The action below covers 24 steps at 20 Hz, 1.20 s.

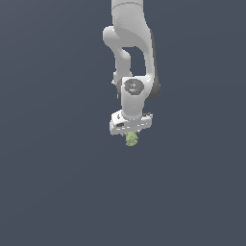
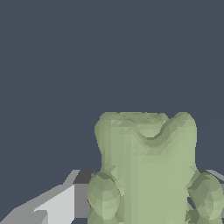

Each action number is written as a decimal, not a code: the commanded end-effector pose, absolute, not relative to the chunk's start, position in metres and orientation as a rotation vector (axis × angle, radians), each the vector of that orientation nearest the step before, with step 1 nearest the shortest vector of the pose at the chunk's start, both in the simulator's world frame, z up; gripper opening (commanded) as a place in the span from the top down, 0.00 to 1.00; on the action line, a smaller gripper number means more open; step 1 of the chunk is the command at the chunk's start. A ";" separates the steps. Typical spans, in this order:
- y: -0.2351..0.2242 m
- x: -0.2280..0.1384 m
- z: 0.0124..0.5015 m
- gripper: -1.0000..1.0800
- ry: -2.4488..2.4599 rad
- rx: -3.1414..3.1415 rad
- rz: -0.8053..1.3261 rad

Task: Pick up the object and move it to a goal position.

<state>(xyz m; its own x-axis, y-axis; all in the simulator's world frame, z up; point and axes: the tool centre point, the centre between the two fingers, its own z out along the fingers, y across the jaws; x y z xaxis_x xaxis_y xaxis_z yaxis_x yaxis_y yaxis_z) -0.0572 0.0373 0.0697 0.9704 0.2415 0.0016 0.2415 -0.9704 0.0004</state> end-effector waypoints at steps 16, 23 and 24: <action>0.096 -0.004 0.178 1.00 0.383 3.118 0.002; 0.123 0.024 0.228 1.00 0.382 3.118 0.001; 0.126 0.027 0.234 1.00 0.382 3.118 0.001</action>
